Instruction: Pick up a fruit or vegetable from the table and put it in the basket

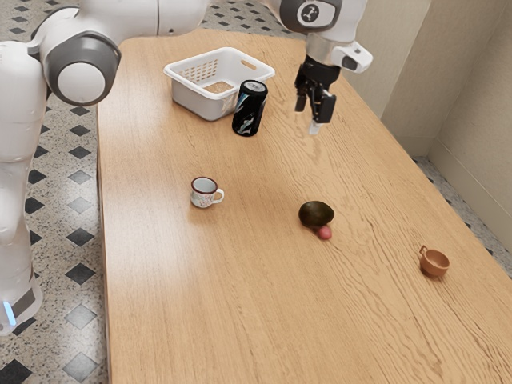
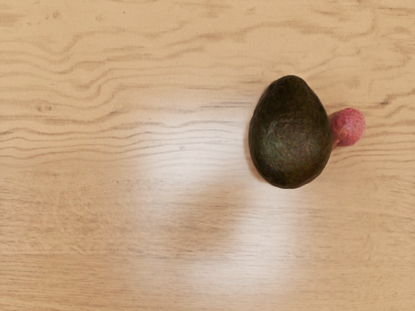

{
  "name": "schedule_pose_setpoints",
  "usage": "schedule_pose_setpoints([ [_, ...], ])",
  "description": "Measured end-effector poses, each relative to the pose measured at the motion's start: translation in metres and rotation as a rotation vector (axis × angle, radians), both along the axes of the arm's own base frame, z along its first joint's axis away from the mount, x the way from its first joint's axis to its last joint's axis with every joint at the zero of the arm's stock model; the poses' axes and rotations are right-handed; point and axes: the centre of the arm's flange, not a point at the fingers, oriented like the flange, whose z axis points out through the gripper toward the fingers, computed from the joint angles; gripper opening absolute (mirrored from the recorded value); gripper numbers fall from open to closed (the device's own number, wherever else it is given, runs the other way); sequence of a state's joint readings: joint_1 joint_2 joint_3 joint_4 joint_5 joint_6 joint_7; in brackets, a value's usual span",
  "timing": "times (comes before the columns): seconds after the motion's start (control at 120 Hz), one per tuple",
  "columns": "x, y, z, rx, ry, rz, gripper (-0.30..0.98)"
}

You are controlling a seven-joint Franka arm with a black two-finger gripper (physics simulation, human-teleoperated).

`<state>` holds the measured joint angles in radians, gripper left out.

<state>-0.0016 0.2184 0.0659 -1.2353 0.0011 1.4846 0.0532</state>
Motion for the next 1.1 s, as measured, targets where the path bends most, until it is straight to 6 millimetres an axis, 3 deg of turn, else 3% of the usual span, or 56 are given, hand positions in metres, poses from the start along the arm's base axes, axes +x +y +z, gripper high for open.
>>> schedule_pose_setpoints([
  [0.183, 0.001, 0.0, 0.002, 0.0, -0.017, 0.002, 0.69],
  [0.308, -0.001, 0.019, 0.005, -0.025, -0.026, 0.041, 0.69],
  [0.45, 0.004, 0.011, 0.019, -0.01, -0.032, 0.031, 0.69],
  [0.533, 0.015, -0.004, 0.003, 0.018, 0.001, 0.007, 0.69],
  [0.725, 0.048, -0.031, -0.062, 0.03, 0.088, -0.072, 0.69],
  [0.8, 0.057, -0.034, -0.081, 0.031, 0.103, -0.09, 0.69],
  [0.95, 0.063, -0.035, -0.088, 0.034, 0.09, -0.112, 0.69],
  [1.1, 0.081, -0.037, -0.131, 0.028, 0.122, -0.131, 0.69],
])
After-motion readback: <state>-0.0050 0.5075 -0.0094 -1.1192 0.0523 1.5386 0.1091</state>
